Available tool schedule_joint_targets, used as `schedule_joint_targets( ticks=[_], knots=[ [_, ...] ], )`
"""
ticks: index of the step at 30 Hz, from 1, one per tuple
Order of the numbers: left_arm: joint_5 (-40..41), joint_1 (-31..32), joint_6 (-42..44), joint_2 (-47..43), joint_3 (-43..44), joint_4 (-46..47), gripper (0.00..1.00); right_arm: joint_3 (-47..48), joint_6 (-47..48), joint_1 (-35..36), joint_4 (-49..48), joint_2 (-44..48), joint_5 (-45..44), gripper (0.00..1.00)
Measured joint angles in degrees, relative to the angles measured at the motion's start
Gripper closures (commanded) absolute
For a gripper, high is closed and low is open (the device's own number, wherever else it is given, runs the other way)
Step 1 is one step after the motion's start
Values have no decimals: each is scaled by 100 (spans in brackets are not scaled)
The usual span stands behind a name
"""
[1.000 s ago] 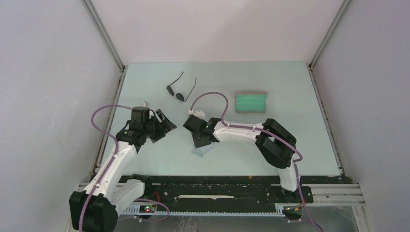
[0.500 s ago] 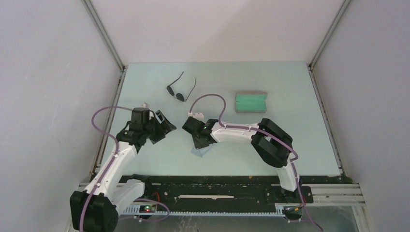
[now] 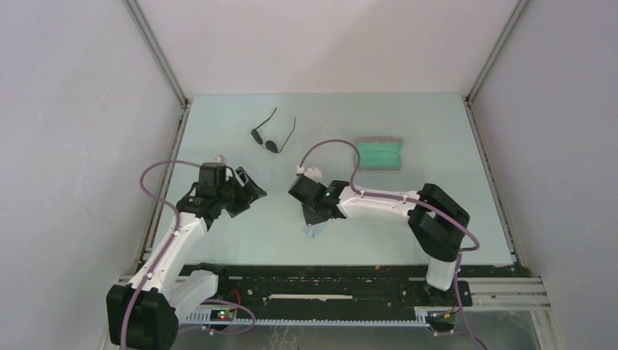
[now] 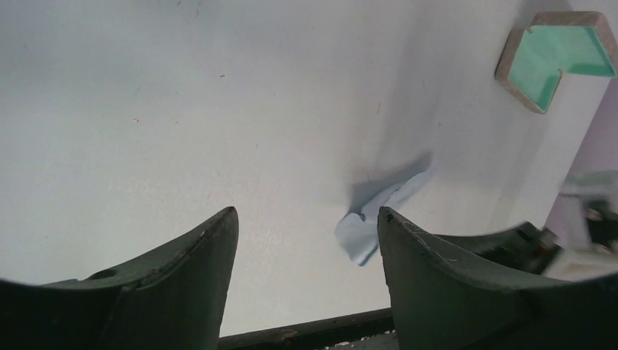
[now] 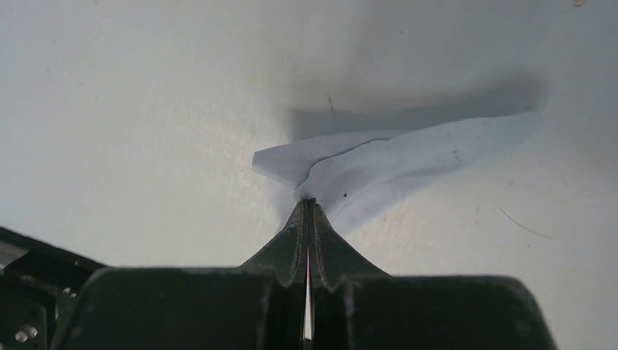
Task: Organize the sunglasses
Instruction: Open the glasses cleaning cloth at the center of the board.
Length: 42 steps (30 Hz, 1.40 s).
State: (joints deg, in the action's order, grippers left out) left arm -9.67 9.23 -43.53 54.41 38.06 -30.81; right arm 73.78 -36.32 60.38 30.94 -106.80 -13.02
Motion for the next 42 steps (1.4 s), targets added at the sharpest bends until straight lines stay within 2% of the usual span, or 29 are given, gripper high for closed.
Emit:
schedule_joint_targets(
  ticks=[6,12,18,24,27,30,33,35,42],
  knots=[
    [-151,105,-28,162,-326,208,25,-439,-59,31,-164,555,-2,100],
    [-173,1043,-299,361,-586,531,25,-979,-192,7,-221,608,138,99],
    [-254,1532,-516,800,-723,802,24,-1012,-289,-140,-417,608,411,92],
    [-251,1606,-610,896,-734,944,20,-1169,-372,-343,-616,601,686,85],
    [-254,1665,-608,990,-734,988,18,-1200,-393,-369,-649,601,737,79],
    [-256,1738,-605,1141,-734,1021,18,-1202,-409,-372,-675,601,750,78],
    [-278,1797,-608,1281,-734,1080,19,-1204,-411,-369,-691,601,752,86],
    [-293,1838,-608,1364,-734,1134,19,-1228,-415,-369,-726,601,750,99],
    [-369,2170,-734,1742,-702,1416,22,-1327,-452,-372,-767,601,732,100]
  ],
)
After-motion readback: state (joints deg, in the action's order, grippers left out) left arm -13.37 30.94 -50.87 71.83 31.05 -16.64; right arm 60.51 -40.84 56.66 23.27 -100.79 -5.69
